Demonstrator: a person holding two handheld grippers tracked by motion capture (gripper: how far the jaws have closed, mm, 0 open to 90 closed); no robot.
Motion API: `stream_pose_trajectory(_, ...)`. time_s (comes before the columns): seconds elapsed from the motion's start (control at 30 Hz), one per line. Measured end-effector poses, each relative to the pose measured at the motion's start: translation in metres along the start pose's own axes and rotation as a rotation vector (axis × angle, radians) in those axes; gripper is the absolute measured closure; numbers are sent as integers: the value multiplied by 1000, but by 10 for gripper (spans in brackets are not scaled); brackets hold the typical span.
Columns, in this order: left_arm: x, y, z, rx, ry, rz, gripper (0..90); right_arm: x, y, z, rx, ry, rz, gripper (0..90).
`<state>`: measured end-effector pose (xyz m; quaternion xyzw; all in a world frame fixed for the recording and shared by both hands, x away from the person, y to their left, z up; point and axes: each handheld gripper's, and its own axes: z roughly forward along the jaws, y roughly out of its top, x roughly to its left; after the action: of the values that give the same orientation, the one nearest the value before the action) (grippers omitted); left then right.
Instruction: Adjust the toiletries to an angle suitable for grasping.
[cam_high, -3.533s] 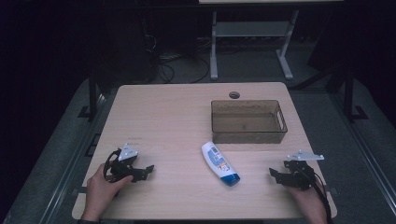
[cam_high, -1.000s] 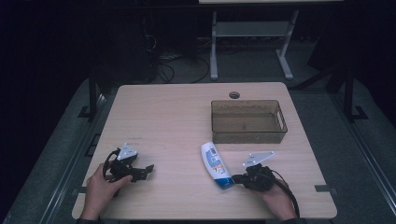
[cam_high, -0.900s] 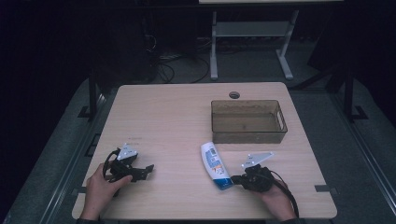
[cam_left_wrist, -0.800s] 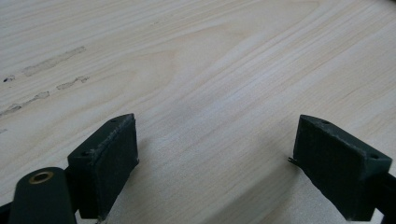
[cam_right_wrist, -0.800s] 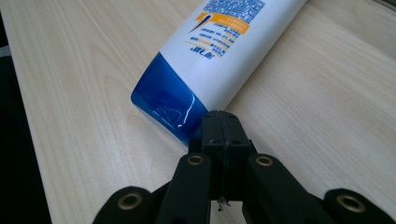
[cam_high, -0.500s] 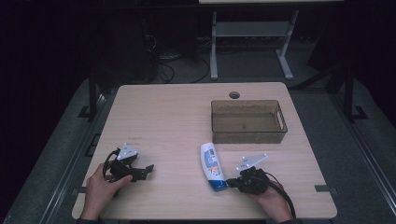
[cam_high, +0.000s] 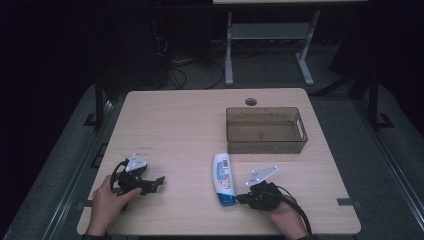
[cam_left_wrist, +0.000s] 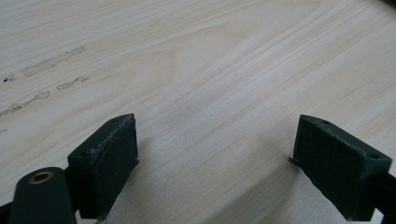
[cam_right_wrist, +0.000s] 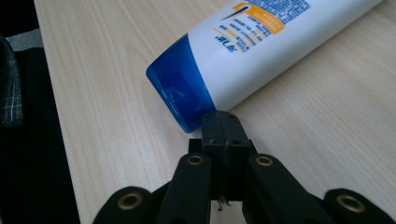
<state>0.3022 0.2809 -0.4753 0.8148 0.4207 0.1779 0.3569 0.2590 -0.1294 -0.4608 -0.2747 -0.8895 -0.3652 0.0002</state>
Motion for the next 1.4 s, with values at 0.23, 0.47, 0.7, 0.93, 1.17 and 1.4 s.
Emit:
stream_pose_trajectory(0.23,0,0,0,0,-1,-1,127,5,5,5,4,12,-9,899)
stream_pose_trajectory(0.47,0,0,0,0,0,0,127,8,11,11,1,26,-27,899)
stream_pose_trajectory(0.7,0,0,0,0,-1,-1,127,11,16,16,-2,38,-36,899)
stream_pose_trajectory(0.93,0,0,0,-1,-1,-2,127,18,27,24,-6,54,-67,899)
stream_pose_trajectory(1.17,0,0,0,-2,-3,-4,127,22,36,31,-13,63,-74,899)
stream_pose_trajectory(1.4,1,0,0,-2,-4,-7,127,25,48,42,-28,73,-95,900)
